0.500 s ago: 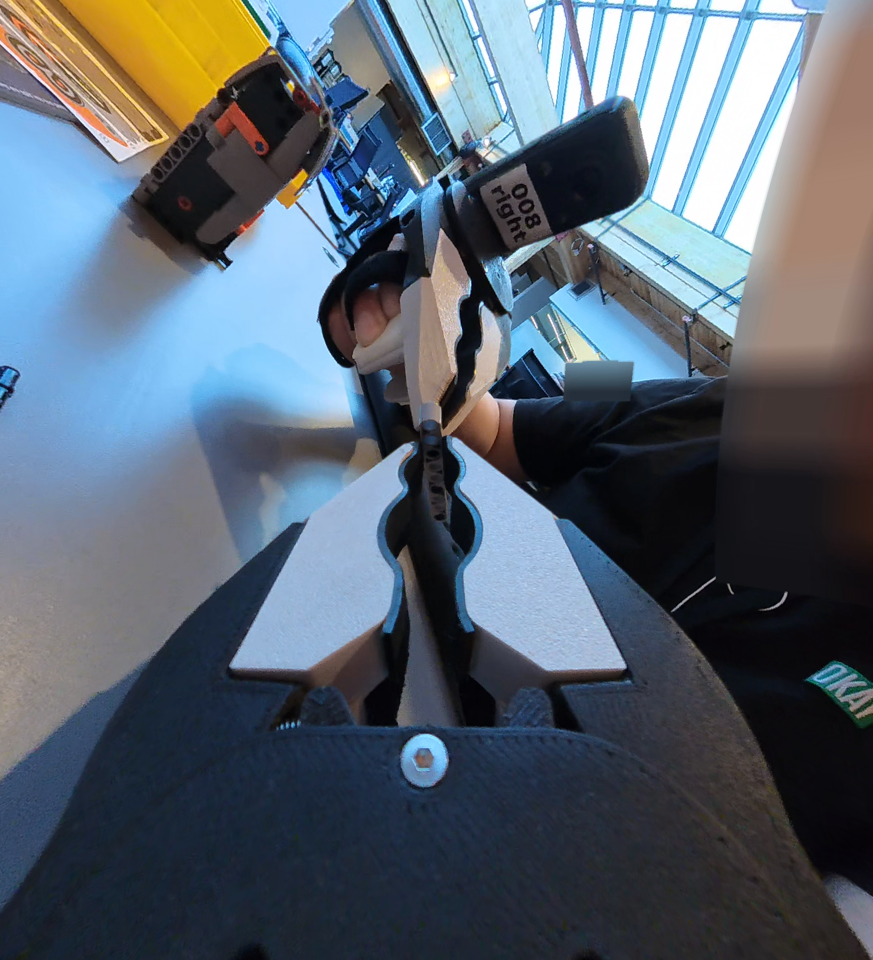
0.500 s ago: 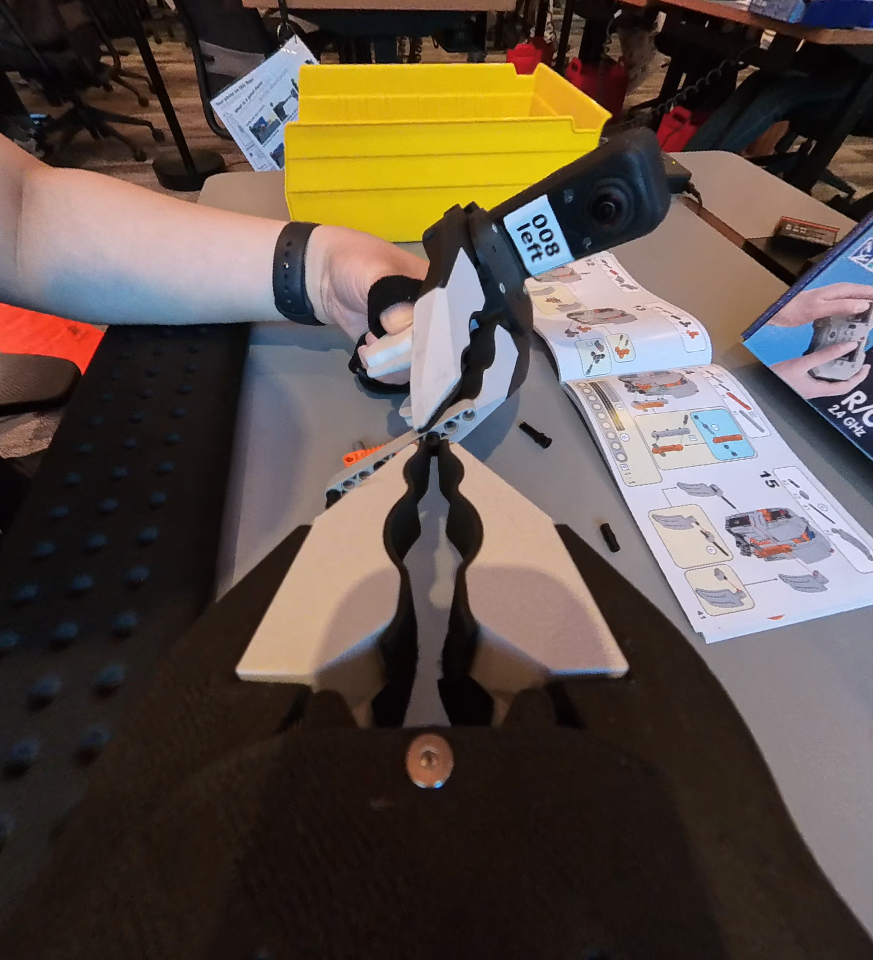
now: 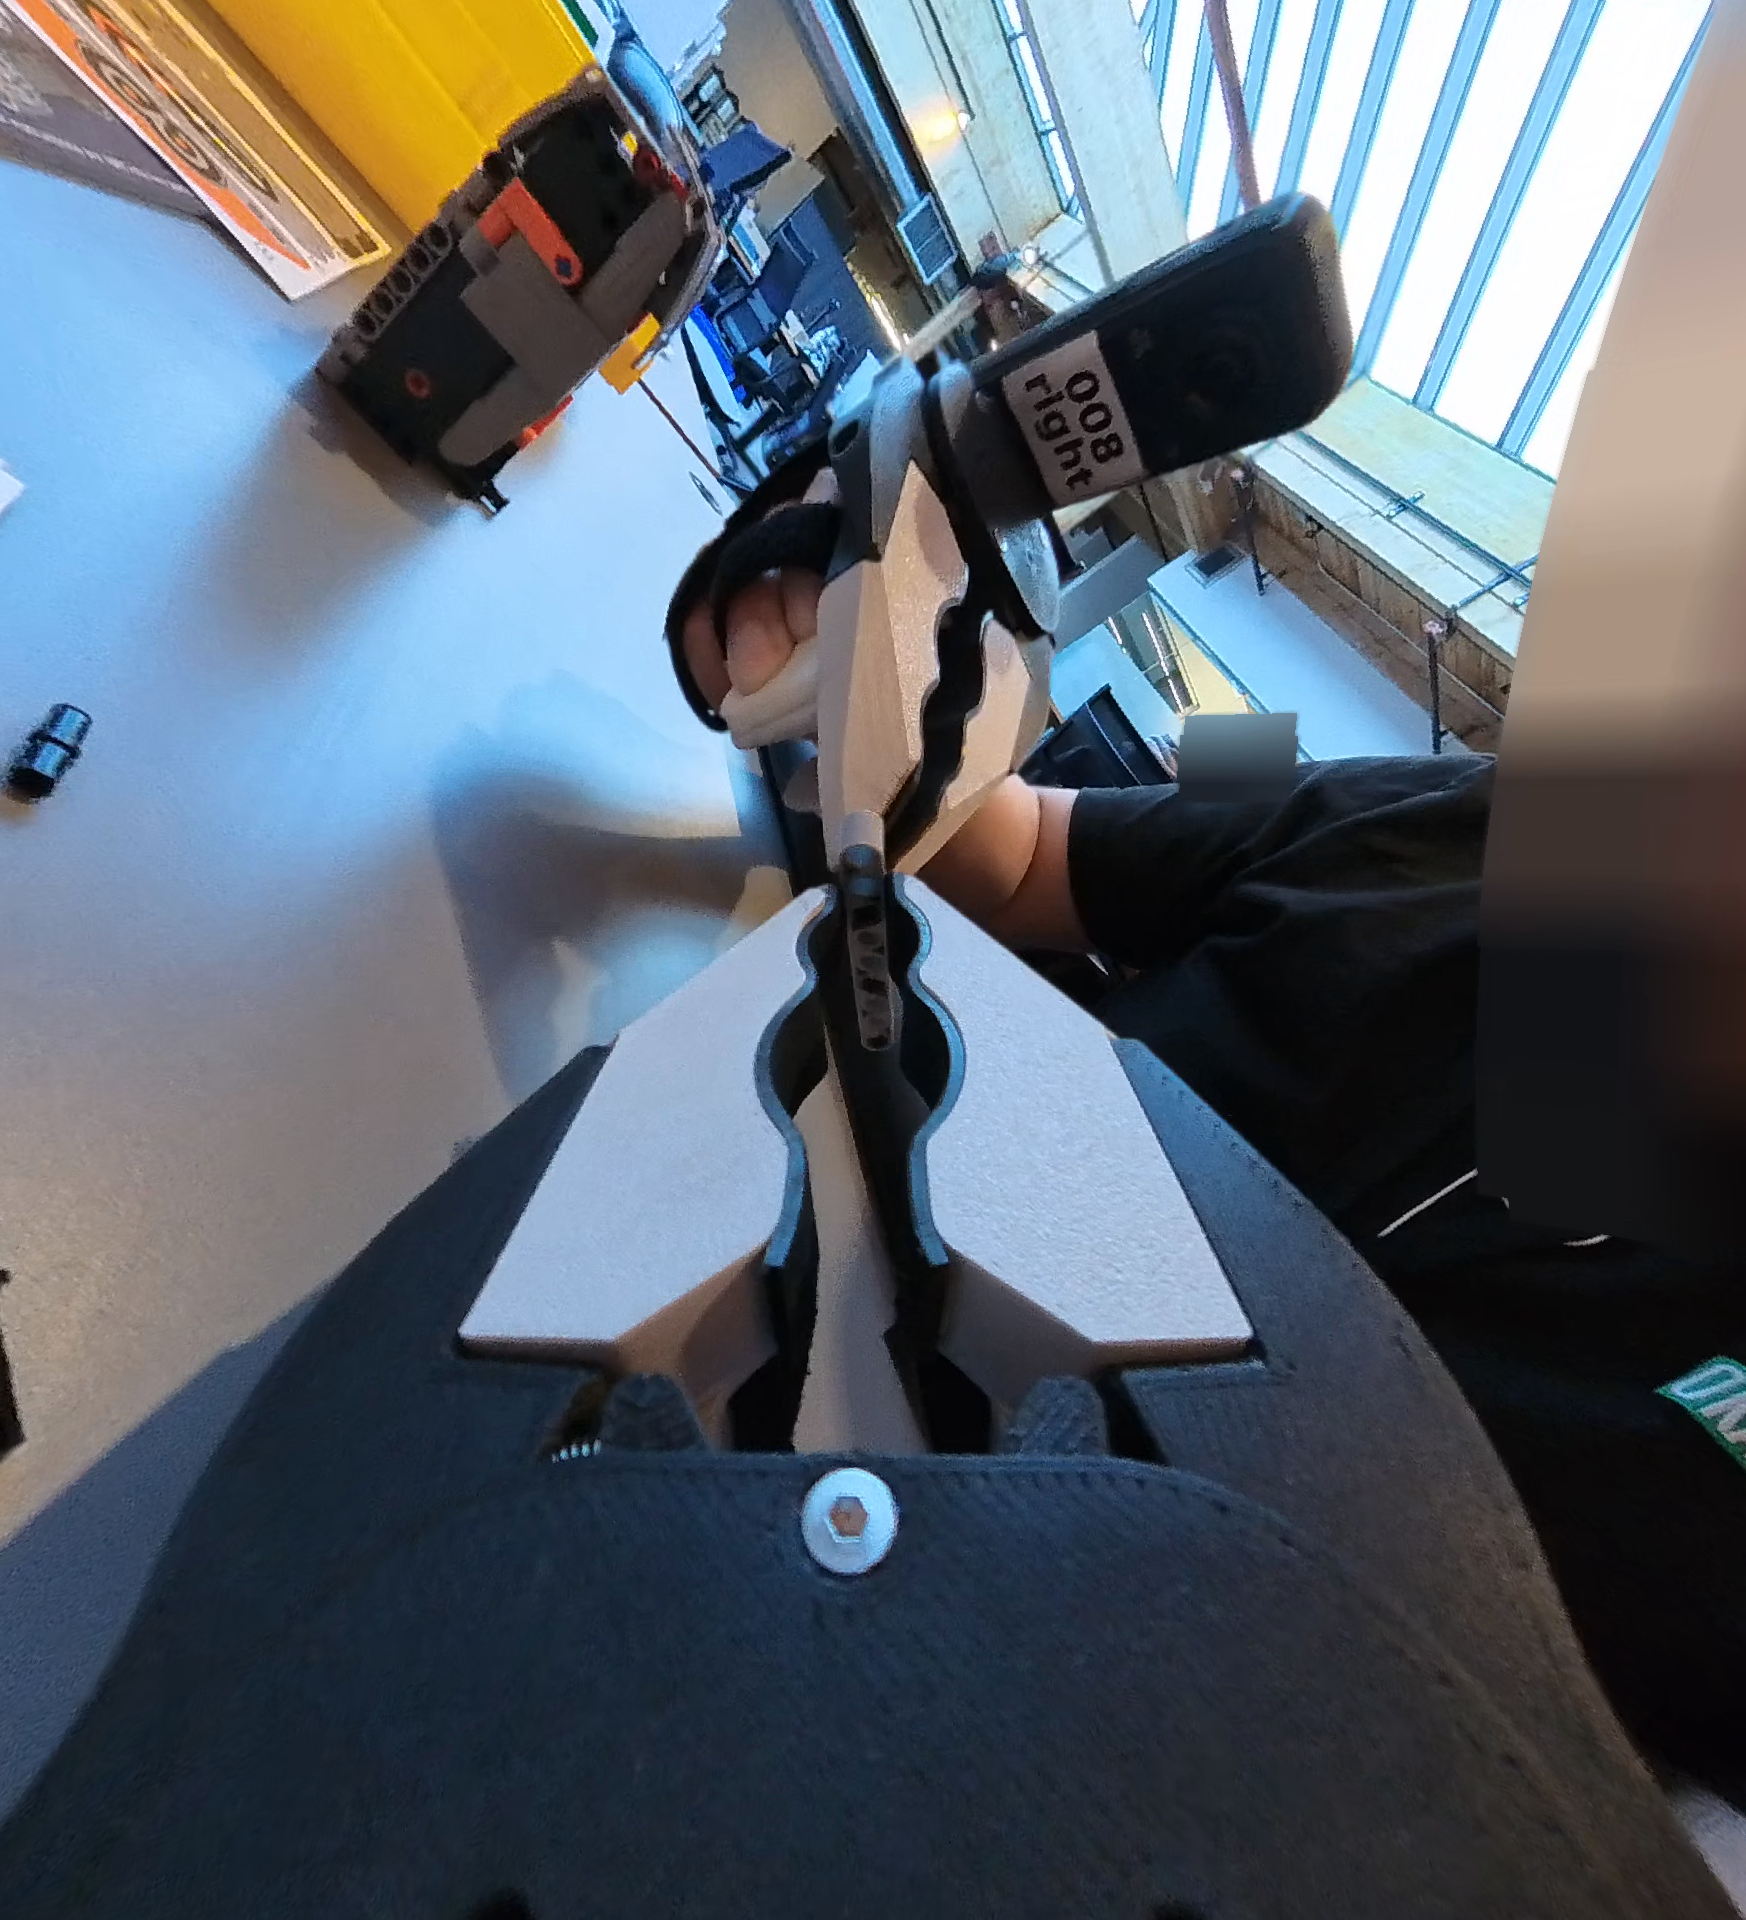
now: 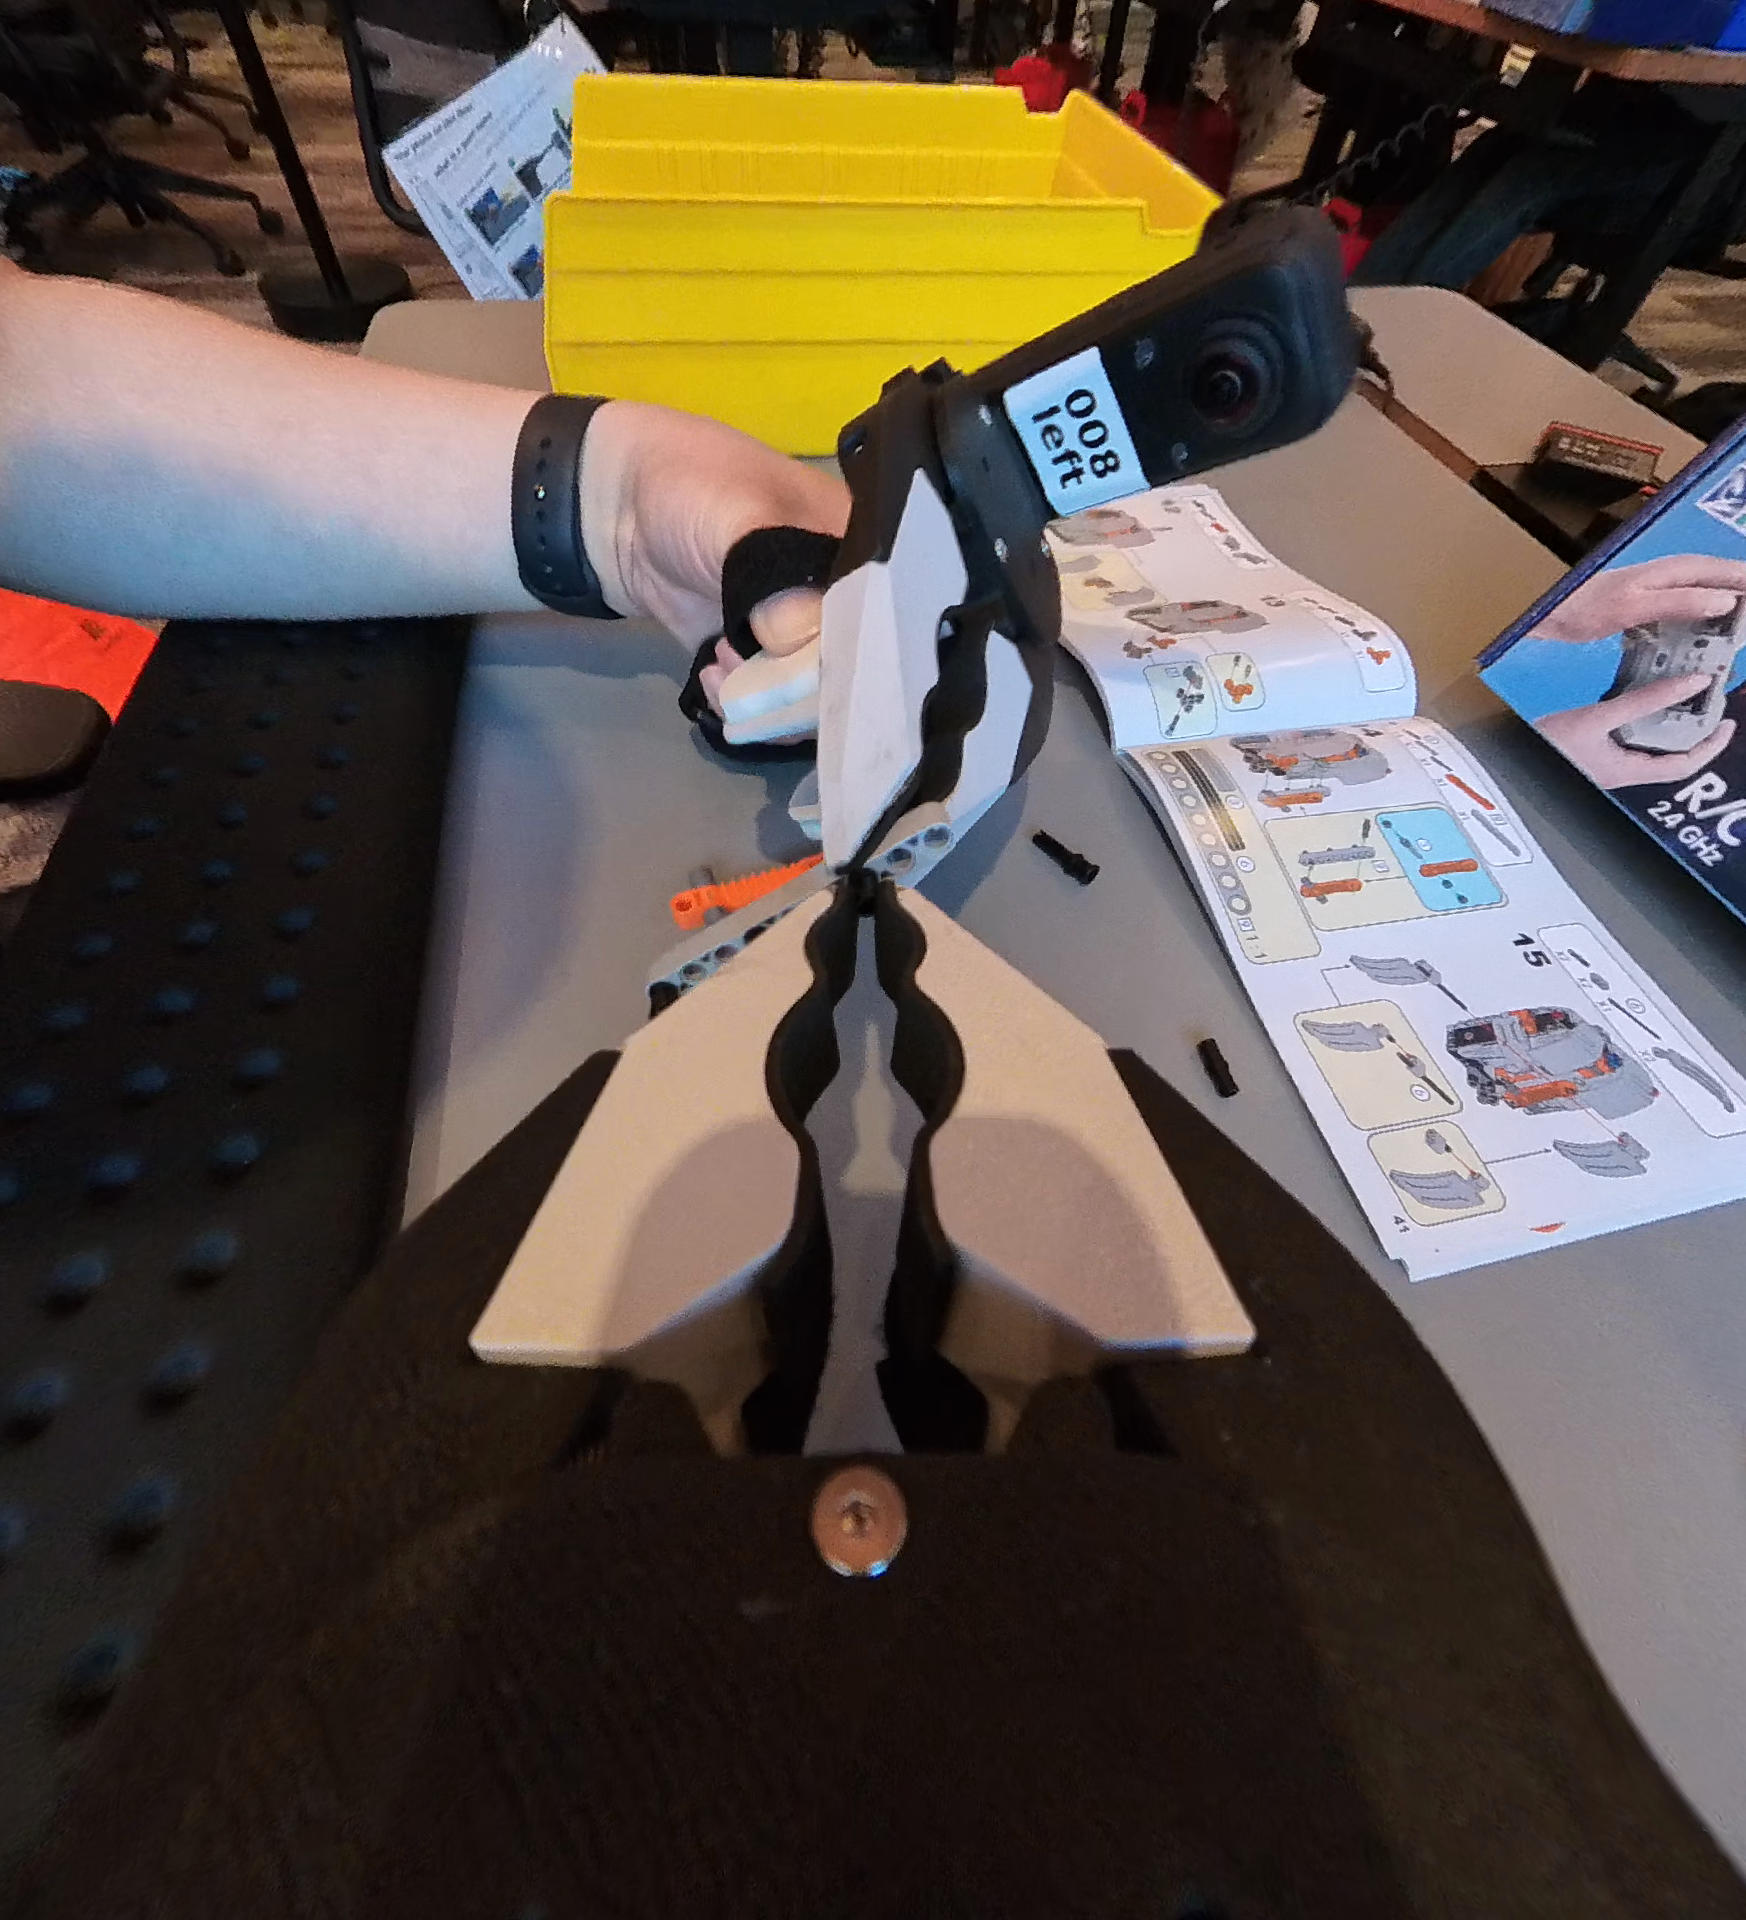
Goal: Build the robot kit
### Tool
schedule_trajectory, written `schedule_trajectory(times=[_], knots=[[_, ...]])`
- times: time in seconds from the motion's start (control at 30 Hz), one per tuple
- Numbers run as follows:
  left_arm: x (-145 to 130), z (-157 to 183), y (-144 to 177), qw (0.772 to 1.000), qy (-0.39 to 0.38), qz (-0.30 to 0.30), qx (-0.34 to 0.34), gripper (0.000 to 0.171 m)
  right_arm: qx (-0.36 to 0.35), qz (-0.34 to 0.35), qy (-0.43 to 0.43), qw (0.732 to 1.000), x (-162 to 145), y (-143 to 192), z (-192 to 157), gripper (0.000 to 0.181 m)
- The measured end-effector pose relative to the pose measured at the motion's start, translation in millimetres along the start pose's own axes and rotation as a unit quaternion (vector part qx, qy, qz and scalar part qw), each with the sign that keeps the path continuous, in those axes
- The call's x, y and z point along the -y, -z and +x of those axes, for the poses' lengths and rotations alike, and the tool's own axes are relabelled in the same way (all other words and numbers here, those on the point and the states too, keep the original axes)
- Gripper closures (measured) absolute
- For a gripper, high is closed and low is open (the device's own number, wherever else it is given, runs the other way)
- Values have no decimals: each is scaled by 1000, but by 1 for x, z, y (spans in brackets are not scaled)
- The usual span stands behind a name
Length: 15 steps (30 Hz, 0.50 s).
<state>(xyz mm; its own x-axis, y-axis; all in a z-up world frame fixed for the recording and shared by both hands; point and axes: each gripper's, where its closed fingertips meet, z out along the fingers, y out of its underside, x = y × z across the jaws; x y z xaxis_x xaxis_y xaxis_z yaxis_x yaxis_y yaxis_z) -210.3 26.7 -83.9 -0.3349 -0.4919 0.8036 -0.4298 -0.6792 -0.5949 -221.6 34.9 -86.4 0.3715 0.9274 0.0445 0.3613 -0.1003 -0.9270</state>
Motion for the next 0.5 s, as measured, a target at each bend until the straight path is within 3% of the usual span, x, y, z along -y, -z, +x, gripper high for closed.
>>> schedule_trajectory(times=[0.13, 0.2, 0.27, 0.4, 0.5], knots=[[17, 16, 10, 998, -39, 38, -16, 168, 4, 88, -49, 995, 25, 4, 9, 178], [25, 20, 24, 996, -72, 60, -3, 168, -31, 141, -51, 988, 44, 14, 19, 161], [38, 35, 42, 988, -114, 106, -16, 169, -38, 178, -81, 980, 52, 25, 22, 156], [54, 46, 68, 971, -176, 162, 13, 169, 23, 191, -161, 968, 53, 17, 7, 154], [57, 42, 75, 971, -158, 177, 19, 169, 27, 144, -165, 975, 42, -4, 2, 155]])
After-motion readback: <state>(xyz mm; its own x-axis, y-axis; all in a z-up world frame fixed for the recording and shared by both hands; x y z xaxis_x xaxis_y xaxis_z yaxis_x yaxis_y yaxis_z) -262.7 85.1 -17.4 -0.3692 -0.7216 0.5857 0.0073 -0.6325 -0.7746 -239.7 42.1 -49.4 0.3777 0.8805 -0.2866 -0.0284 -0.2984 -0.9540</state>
